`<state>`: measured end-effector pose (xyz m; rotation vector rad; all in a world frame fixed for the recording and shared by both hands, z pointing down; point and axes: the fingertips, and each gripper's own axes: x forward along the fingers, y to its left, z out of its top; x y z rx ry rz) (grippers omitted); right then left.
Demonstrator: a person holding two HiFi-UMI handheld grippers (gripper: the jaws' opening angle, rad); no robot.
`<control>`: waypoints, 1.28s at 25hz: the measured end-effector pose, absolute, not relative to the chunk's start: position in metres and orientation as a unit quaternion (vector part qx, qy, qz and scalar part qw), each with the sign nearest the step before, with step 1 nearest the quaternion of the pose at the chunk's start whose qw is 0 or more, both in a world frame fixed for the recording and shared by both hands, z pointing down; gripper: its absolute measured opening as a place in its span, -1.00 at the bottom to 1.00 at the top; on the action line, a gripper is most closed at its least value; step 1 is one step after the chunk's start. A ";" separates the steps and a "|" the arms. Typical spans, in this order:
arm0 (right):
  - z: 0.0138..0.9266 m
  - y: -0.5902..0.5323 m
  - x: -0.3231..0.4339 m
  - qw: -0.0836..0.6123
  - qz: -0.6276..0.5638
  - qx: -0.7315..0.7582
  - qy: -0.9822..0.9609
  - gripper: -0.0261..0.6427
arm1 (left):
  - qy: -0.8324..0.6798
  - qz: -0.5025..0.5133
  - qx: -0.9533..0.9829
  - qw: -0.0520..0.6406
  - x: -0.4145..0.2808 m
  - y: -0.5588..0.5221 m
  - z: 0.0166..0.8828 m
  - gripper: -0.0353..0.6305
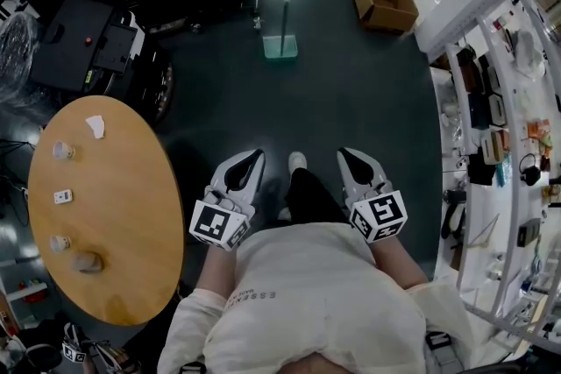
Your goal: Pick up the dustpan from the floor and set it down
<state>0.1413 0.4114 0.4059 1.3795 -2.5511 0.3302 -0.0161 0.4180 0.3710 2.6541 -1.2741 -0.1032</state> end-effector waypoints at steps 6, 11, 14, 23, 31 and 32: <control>0.426 0.344 0.132 0.124 0.122 0.443 -0.880 -0.95 | -0.453 -0.024 0.885 0.108 -0.027 0.363 0.392 -0.84; 0.429 0.245 0.115 0.120 0.114 0.422 -0.891 -0.95 | -0.467 -0.007 0.879 0.099 -0.042 0.282 0.393 -0.84; 0.423 0.171 0.102 0.123 0.098 0.409 -0.899 -0.95 | -0.483 -0.001 0.870 0.097 -0.058 0.216 0.389 -0.84; 0.409 -0.034 0.098 0.114 0.111 0.412 -0.897 -0.95 | -0.506 -0.010 0.859 0.077 -0.088 0.037 0.364 -0.84; 0.448 -0.137 0.088 0.141 0.158 0.451 -0.867 -0.95 | -0.497 0.003 0.859 0.119 -0.094 -0.071 0.403 -0.84; 0.456 -0.147 0.087 0.150 0.165 0.456 -0.862 -0.95 | -0.493 0.002 0.861 0.126 -0.096 -0.085 0.408 -0.84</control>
